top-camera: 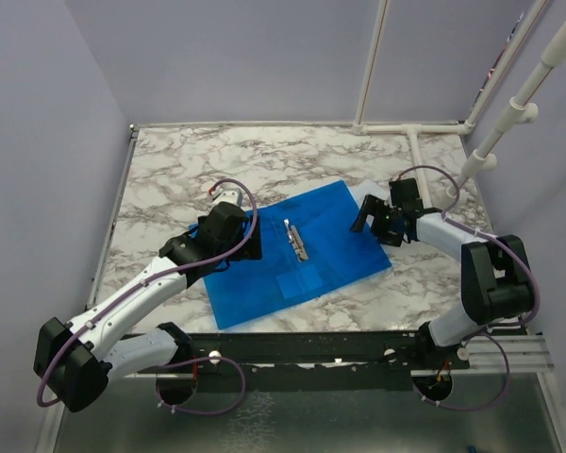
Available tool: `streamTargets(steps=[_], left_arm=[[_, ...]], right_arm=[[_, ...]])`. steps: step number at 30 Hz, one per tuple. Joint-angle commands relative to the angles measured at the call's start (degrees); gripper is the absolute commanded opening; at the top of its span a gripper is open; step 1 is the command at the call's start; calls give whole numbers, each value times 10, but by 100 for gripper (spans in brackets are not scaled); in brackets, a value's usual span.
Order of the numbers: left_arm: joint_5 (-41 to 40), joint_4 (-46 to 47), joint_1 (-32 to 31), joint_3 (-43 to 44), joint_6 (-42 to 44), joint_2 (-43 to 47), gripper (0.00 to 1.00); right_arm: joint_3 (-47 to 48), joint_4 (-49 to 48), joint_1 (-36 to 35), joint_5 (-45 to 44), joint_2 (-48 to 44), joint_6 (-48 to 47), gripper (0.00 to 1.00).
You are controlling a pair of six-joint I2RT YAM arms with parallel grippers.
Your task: Put the files into the folder
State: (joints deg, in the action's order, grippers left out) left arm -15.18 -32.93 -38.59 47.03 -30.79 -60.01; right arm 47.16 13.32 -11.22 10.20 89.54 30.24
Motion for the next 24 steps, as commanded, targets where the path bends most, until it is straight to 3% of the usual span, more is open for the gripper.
streamTargets(steps=[1, 14, 20, 24], left_arm=[[27, 2, 3, -4, 5, -6, 99], [38, 9, 3, 10, -7, -36, 99], [54, 24, 3, 32, -14, -64, 99], [75, 43, 3, 56, -16, -96, 99]], right_arm=[[-7, -10, -29, 49, -7, 21, 97], [41, 14, -157, 6, 5, 69, 97], [44, 31, -177, -7, -3, 65, 97], [36, 74, -177, -85, -48, 60, 97]])
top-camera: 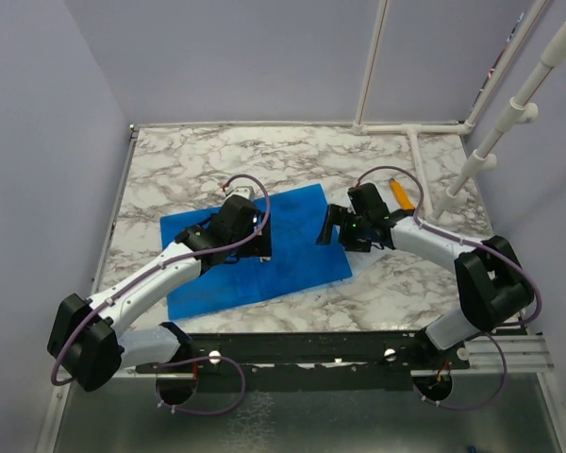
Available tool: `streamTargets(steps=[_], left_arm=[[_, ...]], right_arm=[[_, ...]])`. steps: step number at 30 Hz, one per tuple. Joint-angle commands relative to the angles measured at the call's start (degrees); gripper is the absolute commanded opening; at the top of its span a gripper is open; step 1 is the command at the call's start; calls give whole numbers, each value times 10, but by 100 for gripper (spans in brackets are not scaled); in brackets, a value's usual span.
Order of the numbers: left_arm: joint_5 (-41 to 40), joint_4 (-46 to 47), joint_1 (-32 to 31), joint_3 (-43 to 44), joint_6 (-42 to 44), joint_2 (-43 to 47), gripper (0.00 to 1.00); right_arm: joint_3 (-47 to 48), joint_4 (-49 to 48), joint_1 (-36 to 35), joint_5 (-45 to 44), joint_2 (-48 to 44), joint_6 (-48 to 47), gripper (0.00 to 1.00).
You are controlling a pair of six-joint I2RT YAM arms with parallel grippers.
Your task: Put the files into the folder
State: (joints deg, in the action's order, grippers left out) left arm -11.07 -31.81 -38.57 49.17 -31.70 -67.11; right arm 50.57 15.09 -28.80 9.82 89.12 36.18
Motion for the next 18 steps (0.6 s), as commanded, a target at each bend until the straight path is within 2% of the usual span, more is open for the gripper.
streamTargets(steps=[1, 8, 12, 18], left_arm=[[41, 41, 3, 42, -8, -36, 99], [129, 117, -11, 90, -19, -127, 99], [149, 143, -34, 150, -20, -201, 99], [186, 203, -51, 222, -30, -298, 99]], right_arm=[[0, 69, -1, -115, -60, 3, 97], [-49, 125, -1, -240, -193, 42, 99], [-70, 147, 8, -305, -231, 62, 100], [-105, 128, 51, -315, -247, 64, 100]])
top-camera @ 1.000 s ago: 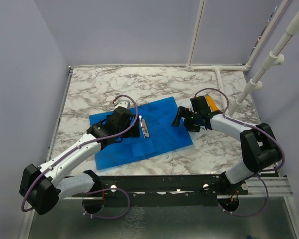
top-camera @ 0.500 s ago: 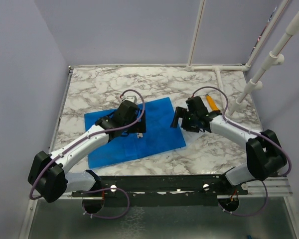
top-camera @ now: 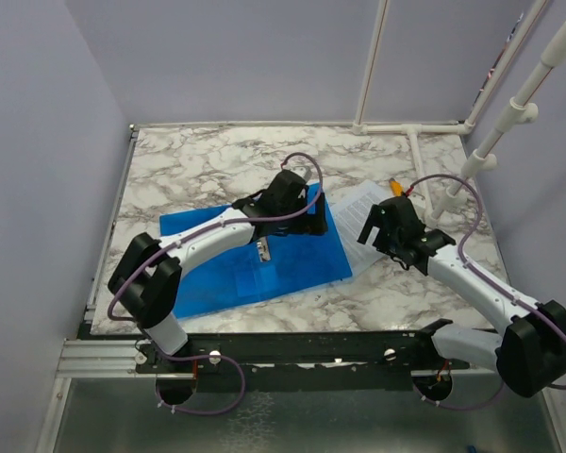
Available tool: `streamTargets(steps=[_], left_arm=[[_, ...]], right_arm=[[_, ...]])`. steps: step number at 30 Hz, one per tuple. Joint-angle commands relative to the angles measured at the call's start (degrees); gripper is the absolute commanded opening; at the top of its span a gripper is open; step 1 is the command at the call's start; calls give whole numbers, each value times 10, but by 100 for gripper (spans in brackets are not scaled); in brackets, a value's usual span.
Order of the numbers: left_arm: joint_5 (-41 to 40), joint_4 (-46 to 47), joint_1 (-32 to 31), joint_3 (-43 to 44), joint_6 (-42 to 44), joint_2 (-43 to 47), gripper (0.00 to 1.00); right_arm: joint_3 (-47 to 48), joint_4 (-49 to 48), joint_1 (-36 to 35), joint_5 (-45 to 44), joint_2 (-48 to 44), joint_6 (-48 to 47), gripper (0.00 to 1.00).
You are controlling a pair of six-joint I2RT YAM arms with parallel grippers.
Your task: Put the files into the folder
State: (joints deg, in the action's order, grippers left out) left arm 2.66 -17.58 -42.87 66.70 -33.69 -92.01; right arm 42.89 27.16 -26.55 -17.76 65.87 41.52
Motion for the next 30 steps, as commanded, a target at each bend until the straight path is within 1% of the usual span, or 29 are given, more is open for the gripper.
streamTargets(steps=[1, 7, 11, 16, 19, 21, 23, 26, 30], left_arm=[[55, 64, -9, 61, -10, -69, 99], [96, 84, -25, 166, -6, -183, 99], [112, 85, -26, 242, -6, -260, 99], [130, 84, -26, 305, -2, -334, 99], [136, 84, -26, 322, -3, -368, 99], [143, 82, -25, 329, -5, -387, 99], [146, 82, -26, 331, -5, -401, 98], [146, 82, -26, 327, -7, -417, 97], [147, 82, -27, 317, -11, -426, 95]], right_arm=[[-37, -6, 42, -27, -15, 6, 99], [-89, -91, 159, 88, 4, -11, 97], [-103, -142, 191, 128, 30, 1, 95], [-121, -193, 225, 161, 62, 8, 93], [-134, -226, 241, 175, 79, 13, 91], [-146, -251, 254, 201, 90, 19, 90], [-156, -266, 262, 214, 103, 24, 87], [-170, -314, 288, 231, 121, 31, 82], [-178, -345, 297, 242, 149, 39, 76]])
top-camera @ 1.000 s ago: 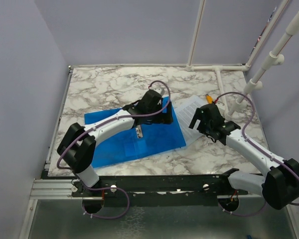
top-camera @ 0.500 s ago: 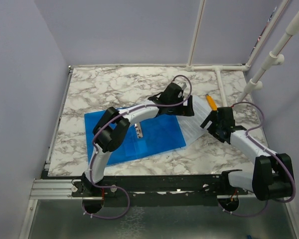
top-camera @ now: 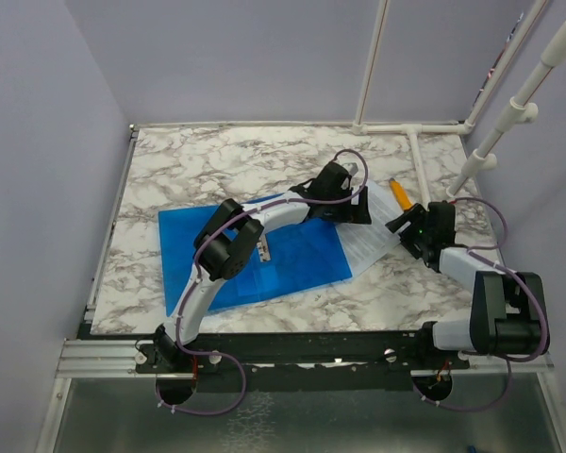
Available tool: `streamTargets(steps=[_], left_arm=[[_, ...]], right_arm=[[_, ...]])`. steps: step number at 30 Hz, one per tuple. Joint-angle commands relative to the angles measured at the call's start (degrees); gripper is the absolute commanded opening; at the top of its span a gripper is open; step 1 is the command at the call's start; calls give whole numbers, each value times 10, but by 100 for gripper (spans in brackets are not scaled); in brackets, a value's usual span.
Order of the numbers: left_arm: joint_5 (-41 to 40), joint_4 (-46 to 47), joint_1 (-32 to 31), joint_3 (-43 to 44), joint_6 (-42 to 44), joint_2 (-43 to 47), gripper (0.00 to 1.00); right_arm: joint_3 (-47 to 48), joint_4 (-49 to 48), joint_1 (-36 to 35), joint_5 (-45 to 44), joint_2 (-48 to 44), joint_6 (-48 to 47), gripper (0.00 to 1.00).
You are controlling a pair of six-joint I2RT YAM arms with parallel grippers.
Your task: Put the files into the folder
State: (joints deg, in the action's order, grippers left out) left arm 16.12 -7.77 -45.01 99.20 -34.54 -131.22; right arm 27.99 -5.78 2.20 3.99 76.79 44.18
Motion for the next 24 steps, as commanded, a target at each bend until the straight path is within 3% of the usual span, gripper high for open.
streamTargets(steps=[1, 10, 22, 24], left_arm=[[12, -17, -7, -12, -1, -34, 95], [9, -16, -10, -27, -1, -35, 95], [10, -16, -12, -27, -1, -28, 94], [13, -16, -13, -26, 0, -24, 94]], right_arm=[[-31, -23, 12, 27, 47, 14, 75], [-57, -69, 20, 54, 54, 32, 49], [-58, -32, 20, 43, -11, 28, 3], [-54, -22, 20, 43, -24, 28, 0]])
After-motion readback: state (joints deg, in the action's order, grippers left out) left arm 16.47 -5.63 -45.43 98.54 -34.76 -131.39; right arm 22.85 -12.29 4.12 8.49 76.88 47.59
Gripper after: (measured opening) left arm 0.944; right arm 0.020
